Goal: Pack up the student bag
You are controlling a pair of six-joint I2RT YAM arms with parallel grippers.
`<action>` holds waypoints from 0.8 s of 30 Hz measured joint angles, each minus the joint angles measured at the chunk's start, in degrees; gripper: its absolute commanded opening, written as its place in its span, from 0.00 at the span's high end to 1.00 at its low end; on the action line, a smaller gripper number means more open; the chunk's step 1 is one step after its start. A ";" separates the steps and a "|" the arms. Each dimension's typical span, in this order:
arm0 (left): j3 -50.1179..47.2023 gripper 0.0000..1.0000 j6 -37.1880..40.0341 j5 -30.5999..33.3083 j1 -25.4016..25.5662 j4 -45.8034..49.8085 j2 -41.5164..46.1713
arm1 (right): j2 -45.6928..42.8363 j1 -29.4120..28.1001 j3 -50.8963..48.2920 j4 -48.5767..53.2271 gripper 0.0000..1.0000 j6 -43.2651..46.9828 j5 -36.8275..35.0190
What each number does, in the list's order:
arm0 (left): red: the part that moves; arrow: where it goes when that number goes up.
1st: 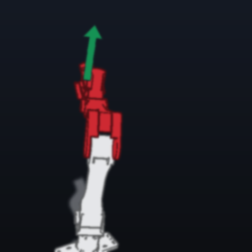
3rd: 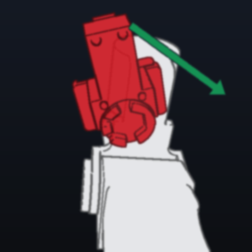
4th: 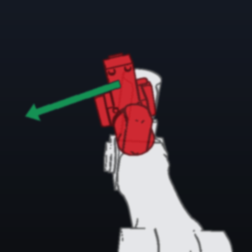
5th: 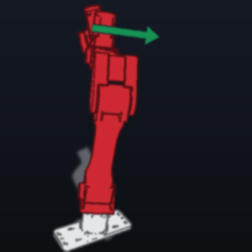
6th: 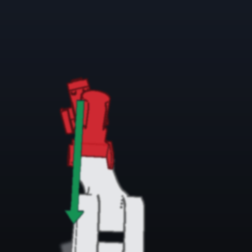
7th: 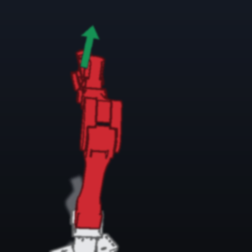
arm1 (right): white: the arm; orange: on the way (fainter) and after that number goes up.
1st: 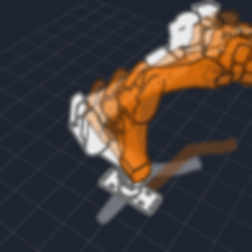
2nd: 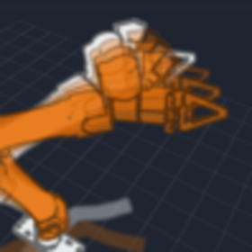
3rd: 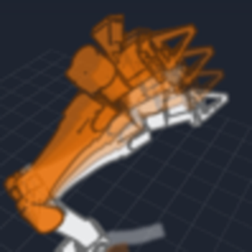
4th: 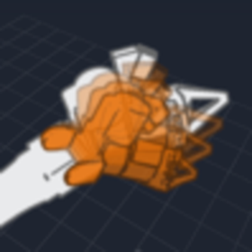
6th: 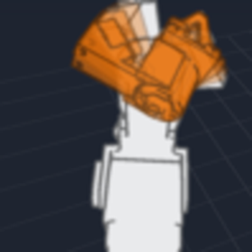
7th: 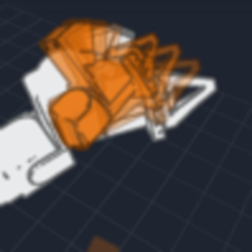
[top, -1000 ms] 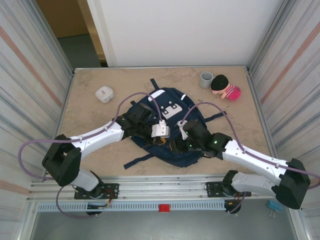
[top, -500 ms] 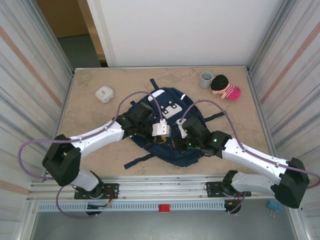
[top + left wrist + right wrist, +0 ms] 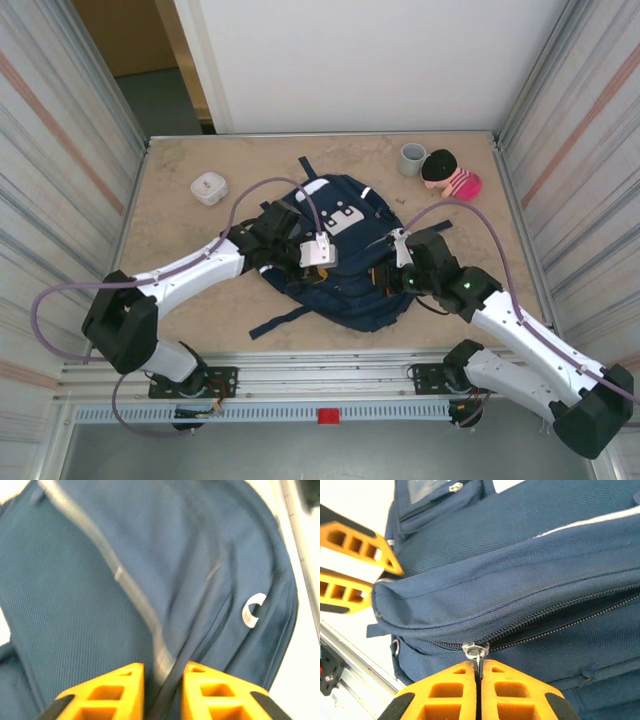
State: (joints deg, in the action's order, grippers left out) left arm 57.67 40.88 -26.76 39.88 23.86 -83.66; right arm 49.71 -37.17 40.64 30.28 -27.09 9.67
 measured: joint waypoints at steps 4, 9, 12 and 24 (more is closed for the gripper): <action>-2.97 0.34 -9.07 5.62 -2.97 0.87 2.95 | 0.33 -2.91 -0.72 -0.07 1.00 -2.56 -0.15; -7.45 0.24 -29.94 12.61 -3.26 -1.51 11.52 | 2.97 -8.61 -0.70 -2.40 1.00 -5.99 -1.31; -11.43 0.23 -43.19 14.73 -5.51 -4.59 16.20 | 6.40 -12.24 -0.48 -5.01 1.00 -8.52 -2.64; -18.29 0.19 -65.85 11.47 -17.75 -15.30 5.57 | 31.74 -24.37 17.22 -12.39 1.00 -15.34 -6.80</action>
State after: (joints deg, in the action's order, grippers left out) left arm 39.38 -24.97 -15.29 22.13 8.56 -78.08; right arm 81.45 -61.54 57.87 17.89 -42.44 2.87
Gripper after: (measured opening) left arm 0.804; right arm 0.079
